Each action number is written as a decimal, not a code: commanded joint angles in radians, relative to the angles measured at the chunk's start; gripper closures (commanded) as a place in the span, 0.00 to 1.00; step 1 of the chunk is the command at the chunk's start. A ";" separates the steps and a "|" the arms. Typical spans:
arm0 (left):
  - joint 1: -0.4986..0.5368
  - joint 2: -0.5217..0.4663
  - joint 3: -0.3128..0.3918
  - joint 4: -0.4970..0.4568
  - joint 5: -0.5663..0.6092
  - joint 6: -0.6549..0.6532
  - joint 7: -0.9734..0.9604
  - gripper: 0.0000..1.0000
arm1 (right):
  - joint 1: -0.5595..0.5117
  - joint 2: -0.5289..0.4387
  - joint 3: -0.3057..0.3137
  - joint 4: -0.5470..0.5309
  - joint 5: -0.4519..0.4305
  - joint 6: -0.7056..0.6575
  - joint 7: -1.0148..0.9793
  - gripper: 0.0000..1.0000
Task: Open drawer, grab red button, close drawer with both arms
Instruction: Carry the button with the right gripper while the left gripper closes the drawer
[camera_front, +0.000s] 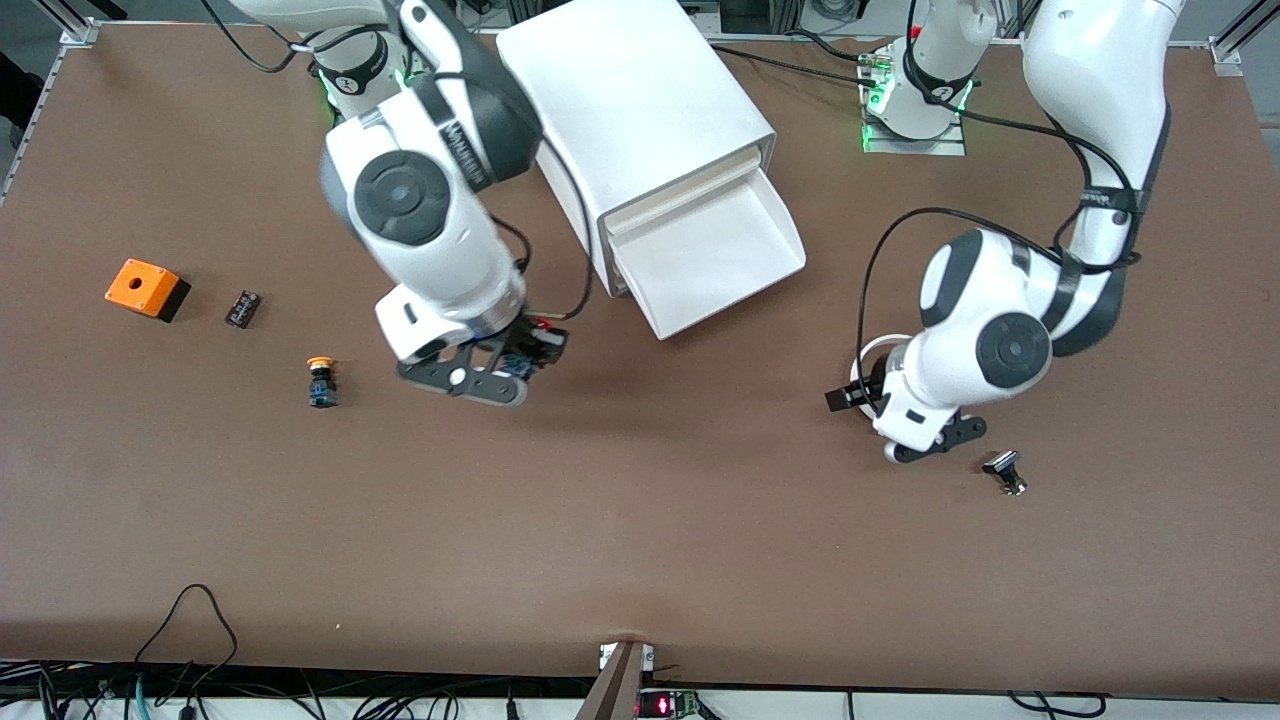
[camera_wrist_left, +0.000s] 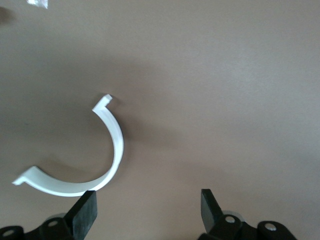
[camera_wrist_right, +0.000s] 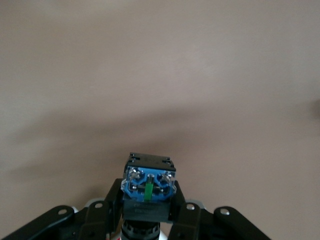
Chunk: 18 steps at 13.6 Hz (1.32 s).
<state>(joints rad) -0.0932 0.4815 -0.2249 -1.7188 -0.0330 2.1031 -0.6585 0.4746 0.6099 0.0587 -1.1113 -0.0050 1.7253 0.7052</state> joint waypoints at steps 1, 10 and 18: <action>0.016 -0.141 -0.079 -0.243 -0.012 0.156 -0.099 0.05 | -0.034 -0.052 -0.058 -0.117 0.014 0.025 -0.223 1.00; 0.019 -0.228 -0.220 -0.395 -0.248 0.140 -0.214 0.05 | -0.172 -0.121 -0.106 -0.631 0.028 0.537 -0.588 1.00; 0.018 -0.238 -0.361 -0.446 -0.272 0.140 -0.360 0.05 | -0.249 -0.093 -0.109 -0.889 0.026 0.845 -0.687 1.00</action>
<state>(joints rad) -0.0870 0.2788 -0.5470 -2.1253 -0.2745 2.2338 -0.9991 0.2410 0.5449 -0.0587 -1.9390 0.0040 2.5247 0.0504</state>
